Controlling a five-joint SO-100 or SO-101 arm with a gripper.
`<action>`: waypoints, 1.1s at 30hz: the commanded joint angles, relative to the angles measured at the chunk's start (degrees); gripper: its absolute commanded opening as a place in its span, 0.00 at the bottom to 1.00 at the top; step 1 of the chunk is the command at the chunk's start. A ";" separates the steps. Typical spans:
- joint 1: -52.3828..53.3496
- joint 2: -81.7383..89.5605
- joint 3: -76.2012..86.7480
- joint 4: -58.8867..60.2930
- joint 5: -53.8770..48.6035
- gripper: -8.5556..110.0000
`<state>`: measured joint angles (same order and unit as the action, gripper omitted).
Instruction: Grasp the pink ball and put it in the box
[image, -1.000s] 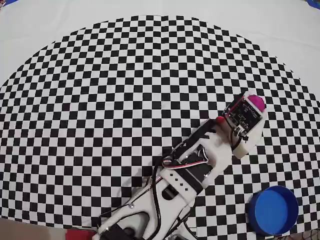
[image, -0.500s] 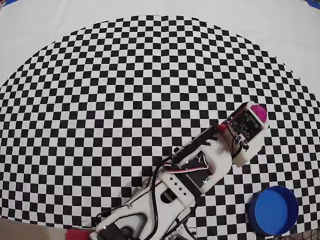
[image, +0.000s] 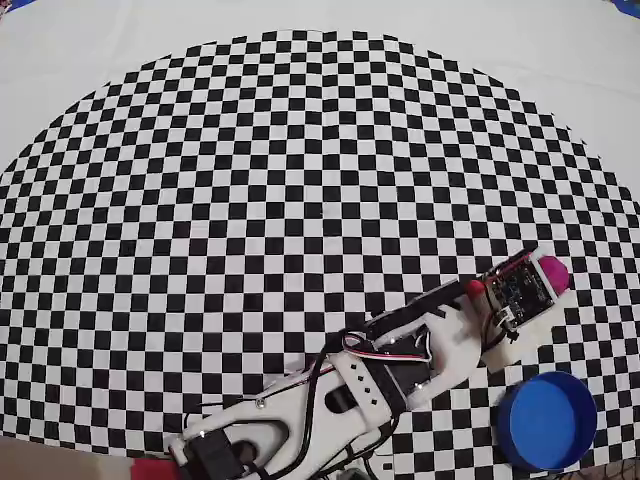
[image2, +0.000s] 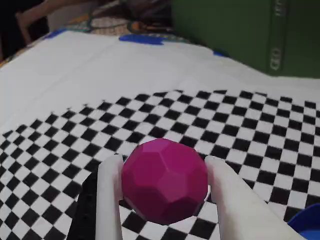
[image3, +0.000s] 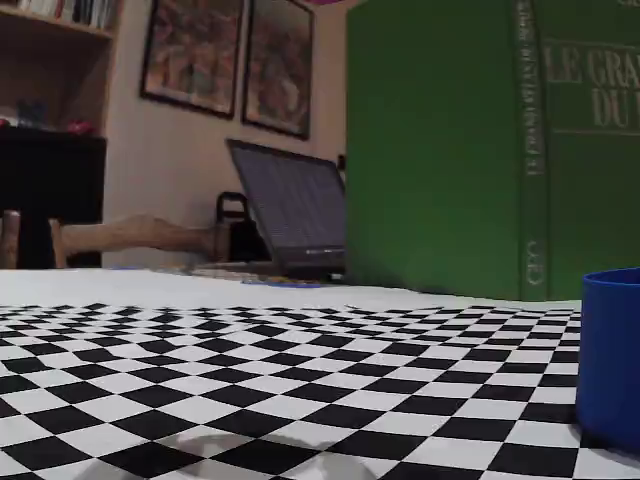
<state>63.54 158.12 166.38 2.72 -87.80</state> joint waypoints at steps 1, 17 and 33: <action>1.93 1.76 -0.26 0.09 -0.44 0.07; 9.14 2.11 -0.18 0.09 -0.44 0.07; 15.64 2.72 0.53 0.09 -0.44 0.07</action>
<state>77.87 159.61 167.08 2.72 -87.80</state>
